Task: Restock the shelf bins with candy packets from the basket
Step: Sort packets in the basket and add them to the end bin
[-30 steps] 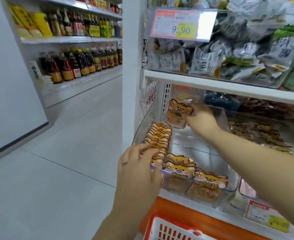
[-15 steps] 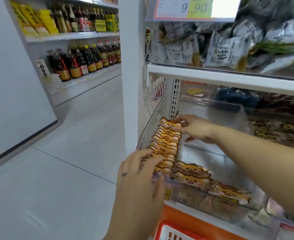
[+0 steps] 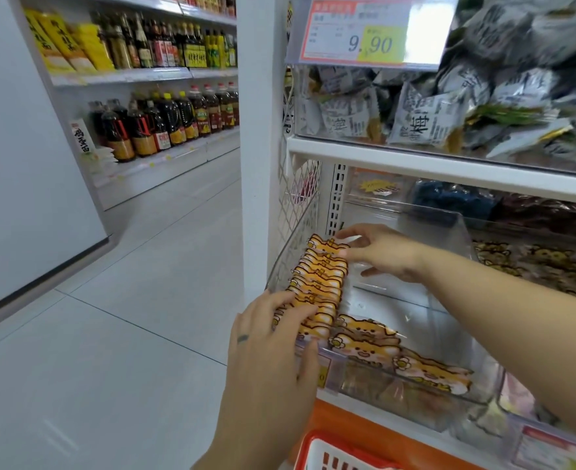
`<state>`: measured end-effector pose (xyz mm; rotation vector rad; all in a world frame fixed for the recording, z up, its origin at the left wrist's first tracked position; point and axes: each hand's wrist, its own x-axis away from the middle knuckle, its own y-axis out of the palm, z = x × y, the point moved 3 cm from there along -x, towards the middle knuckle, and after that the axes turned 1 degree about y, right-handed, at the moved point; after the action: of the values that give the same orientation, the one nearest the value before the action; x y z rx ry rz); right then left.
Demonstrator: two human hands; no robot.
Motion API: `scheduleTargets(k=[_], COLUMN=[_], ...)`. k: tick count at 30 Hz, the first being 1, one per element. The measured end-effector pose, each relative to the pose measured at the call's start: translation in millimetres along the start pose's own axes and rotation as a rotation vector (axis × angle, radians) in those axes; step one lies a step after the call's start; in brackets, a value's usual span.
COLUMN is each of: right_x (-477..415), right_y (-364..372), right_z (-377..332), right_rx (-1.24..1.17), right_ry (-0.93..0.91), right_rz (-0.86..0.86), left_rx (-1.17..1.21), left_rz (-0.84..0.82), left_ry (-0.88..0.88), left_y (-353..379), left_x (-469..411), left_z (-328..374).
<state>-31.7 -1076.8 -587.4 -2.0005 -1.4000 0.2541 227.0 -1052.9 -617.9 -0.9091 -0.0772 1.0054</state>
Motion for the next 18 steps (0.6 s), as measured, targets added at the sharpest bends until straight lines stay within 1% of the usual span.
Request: scheduleTargets(k=[4, 8, 9, 11, 12, 15, 16, 18], right_x=[21.1, 66.4, 81.5, 120.4, 143.6, 216.2, 237.5, 272.4], right_y=[-3.5, -10.2, -11.7, -12.3, -10.6, 4.9, 13.9, 34.8], right_z=[-6.2, -17.4, -19.6, -22.7, -22.8, -14.9, -6.5, 17.6], right_rx=[0.025, 0.081, 0.079, 0.085, 0.108, 0.161, 0.155, 0.146], right_ry=[-0.056, -0.137, -0.169, -0.243, -0.28, -0.361, -0.36, -0.318], right_rz=[0.068, 0.167, 0.197, 0.252, 0.277, 0.318, 0.305, 0.263], left_rx=[-0.002, -0.028, -0.028, -0.034, -0.037, -0.055, -0.061, -0.087], left_rz=[0.0, 0.028, 0.048, 0.081, 0.06, -0.135, -0.217, -0.395], left_ry=[0.038, 0.094, 0.135, 0.284, 0.367, 0.564, 0.59, 0.569], left_y=[-3.4, -9.8, -12.4, -15.5, -14.5, -4.0, 1.3, 14.9], left_x=[0.9, 4.8, 7.8, 20.1, 30.0, 66.9, 79.0, 99.2], left_z=[4.5, 5.7, 9.1, 21.7, 29.7, 48.8, 52.2, 55.1])
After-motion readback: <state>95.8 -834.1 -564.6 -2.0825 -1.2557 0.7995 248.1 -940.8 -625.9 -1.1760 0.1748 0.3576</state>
